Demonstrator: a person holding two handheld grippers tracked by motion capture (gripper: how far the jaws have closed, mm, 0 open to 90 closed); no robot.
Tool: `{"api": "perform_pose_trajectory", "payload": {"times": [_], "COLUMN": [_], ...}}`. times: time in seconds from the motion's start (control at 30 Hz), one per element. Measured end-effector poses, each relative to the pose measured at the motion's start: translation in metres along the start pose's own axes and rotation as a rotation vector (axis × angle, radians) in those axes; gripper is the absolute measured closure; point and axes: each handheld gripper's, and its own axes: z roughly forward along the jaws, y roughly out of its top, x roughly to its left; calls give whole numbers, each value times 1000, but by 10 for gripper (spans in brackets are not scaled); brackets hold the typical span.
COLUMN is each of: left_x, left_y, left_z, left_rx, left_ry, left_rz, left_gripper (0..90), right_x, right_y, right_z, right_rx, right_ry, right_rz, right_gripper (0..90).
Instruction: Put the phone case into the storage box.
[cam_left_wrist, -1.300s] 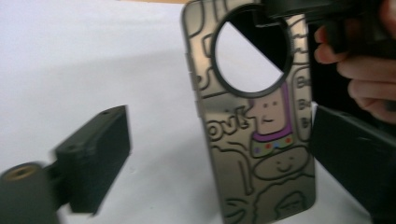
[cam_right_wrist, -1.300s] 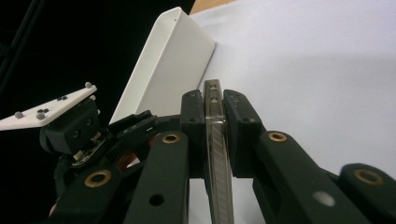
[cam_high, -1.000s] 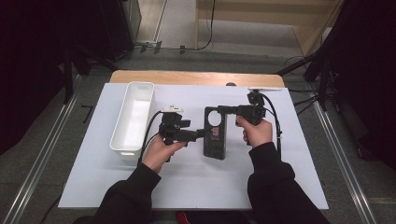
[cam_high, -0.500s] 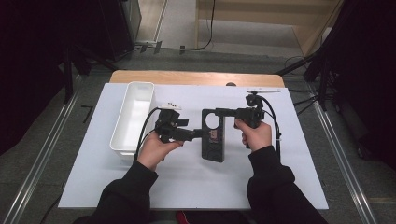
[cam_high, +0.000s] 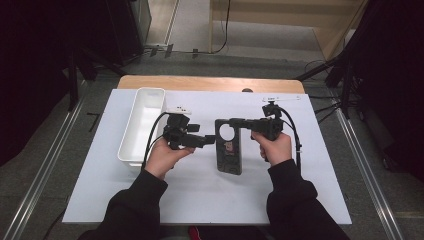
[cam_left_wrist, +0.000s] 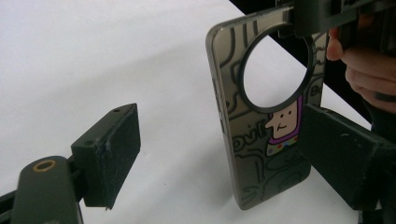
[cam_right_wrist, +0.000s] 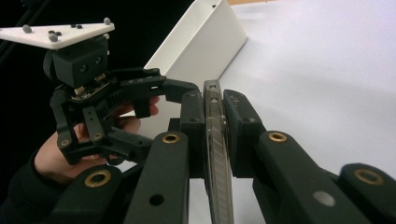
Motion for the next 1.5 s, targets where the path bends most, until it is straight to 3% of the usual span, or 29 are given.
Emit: {"api": "perform_pose_trajectory", "payload": {"times": [0.2, 0.77, 1.07, 1.5], "left_x": [-1, -2, -5, -8], "left_y": [3, 8, 7, 6], "left_z": [1, 3, 7, 12], "left_rx": [-4, -4, -6, -8], "left_ry": [7, -9, -12, -9], "left_rz": [16, 12, 13, 6], "left_gripper": [131, 151, 152, 237], "right_x": [1, 17, 24, 26], "right_y": [-4, -10, -15, -18], "right_z": [0, -3, 2, 5], "right_rx": [-10, -55, -66, -85], "right_ry": [-4, -17, -29, -27], "right_rz": [-12, -75, -74, -73], "right_gripper": [774, 774, 774, 774]}}
